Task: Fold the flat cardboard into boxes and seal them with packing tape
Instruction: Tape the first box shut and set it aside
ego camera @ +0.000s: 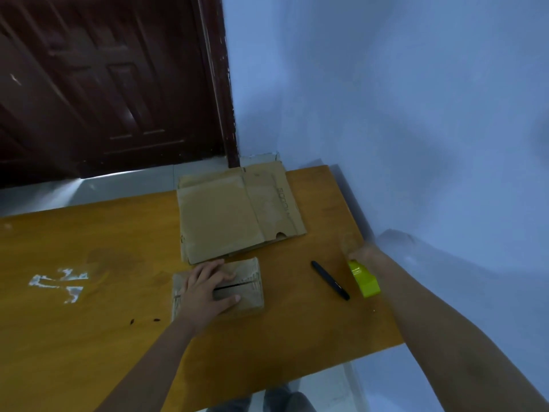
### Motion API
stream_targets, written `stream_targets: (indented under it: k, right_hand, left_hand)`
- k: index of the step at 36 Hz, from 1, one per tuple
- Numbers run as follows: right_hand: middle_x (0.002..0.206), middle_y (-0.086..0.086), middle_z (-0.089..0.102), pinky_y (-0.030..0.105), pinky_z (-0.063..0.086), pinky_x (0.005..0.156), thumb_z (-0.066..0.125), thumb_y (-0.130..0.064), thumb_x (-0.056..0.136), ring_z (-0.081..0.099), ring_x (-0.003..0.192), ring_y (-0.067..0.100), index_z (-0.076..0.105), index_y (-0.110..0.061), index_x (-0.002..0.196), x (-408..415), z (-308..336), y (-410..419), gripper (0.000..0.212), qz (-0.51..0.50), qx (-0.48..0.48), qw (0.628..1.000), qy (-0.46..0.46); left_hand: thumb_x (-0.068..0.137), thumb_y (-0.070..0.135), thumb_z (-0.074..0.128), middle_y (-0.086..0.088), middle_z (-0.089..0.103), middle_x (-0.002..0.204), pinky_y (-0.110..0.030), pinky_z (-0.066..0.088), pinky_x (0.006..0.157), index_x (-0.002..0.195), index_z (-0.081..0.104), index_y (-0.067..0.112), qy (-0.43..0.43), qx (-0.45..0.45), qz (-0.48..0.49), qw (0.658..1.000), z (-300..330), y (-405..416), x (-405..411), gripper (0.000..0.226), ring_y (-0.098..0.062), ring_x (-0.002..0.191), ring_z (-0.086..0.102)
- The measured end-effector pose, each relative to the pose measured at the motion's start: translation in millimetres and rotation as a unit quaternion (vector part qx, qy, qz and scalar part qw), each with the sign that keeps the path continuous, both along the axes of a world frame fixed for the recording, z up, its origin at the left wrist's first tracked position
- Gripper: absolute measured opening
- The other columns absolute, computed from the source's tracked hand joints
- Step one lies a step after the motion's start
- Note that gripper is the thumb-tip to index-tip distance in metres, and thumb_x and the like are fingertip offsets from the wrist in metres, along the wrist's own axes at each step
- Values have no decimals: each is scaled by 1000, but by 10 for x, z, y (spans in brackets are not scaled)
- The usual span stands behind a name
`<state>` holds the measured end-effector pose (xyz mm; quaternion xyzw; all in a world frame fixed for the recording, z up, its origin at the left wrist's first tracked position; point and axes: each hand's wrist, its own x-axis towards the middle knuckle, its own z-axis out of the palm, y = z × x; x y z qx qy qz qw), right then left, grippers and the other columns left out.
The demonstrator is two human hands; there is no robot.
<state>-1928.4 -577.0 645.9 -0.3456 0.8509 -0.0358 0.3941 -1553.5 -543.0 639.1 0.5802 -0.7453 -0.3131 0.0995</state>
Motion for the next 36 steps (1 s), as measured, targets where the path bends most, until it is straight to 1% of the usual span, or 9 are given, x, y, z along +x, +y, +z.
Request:
stream_targets:
  k: [5,7,9,17,20,23,28,31,36]
  right_hand:
    - [87,15,54,32,41,73,61,-6,86,51,86,26,53,-1,88,-11,98,-41,9,-18,-48,999,1]
    - [89,20,60,33,43,70,62,-5,83,57,82,27,60,1,85,-45,133,-62,7,-34,-88,996,-1]
    - [86,17,61,31,44,69,65,-6,81,57,80,27,62,-2,81,-24,249,-57,5,-26,-117,993,-10]
    - [74,0,66,28,46,73,65,-11,86,61,74,14,64,-15,66,225,782,69,20,107,-193,971,-96]
    - [79,4,71,32,49,83,66,-20,86,66,80,16,69,-6,80,412,969,101,16,157,-184,962,-124]
    - [78,7,71,23,52,79,66,-15,87,67,75,12,68,2,87,639,1124,140,18,183,-193,946,-186]
    - [94,1,72,25,50,86,61,-18,90,67,93,10,68,-5,91,952,1300,166,14,210,-178,930,-243]
    - [92,-5,71,17,48,73,56,-15,93,66,83,0,62,-11,83,1117,1397,188,12,212,-154,918,-298]
    - [117,6,67,29,50,81,57,-17,92,64,97,23,58,-17,78,1261,1426,201,14,201,-149,894,-372]
  left_hand:
    - [48,100,17,30,21,135,-38,11,111,115,54,45,-14,-4,-2,1000,18,14,2,94,-8,137,11]
    - [53,93,26,30,21,135,-38,11,111,116,55,43,-13,-5,-2,1000,34,19,-1,85,-9,137,12]
    - [57,86,28,29,22,136,-38,11,111,116,55,44,-16,-4,-2,1000,55,27,-11,77,-10,137,12]
    - [45,100,6,20,23,148,-37,6,112,123,50,45,-29,-11,-10,999,64,48,-3,105,-6,136,6]
    - [49,97,13,18,24,148,-38,6,113,126,48,44,-29,-6,-18,999,83,51,-4,100,-11,139,9]
    - [58,84,20,14,27,149,-39,7,115,129,45,43,-33,-8,-21,999,119,40,-9,86,-15,140,14]
    - [64,80,21,12,24,150,-39,5,115,134,41,39,-54,-20,-45,997,172,32,-18,84,-16,141,15]
    - [79,68,42,11,25,150,-36,4,114,137,39,35,-57,-37,-50,996,185,45,-1,67,-15,141,15]
    - [90,51,52,9,25,150,-33,4,114,139,37,31,-64,-62,-53,995,241,85,18,56,-15,141,15]
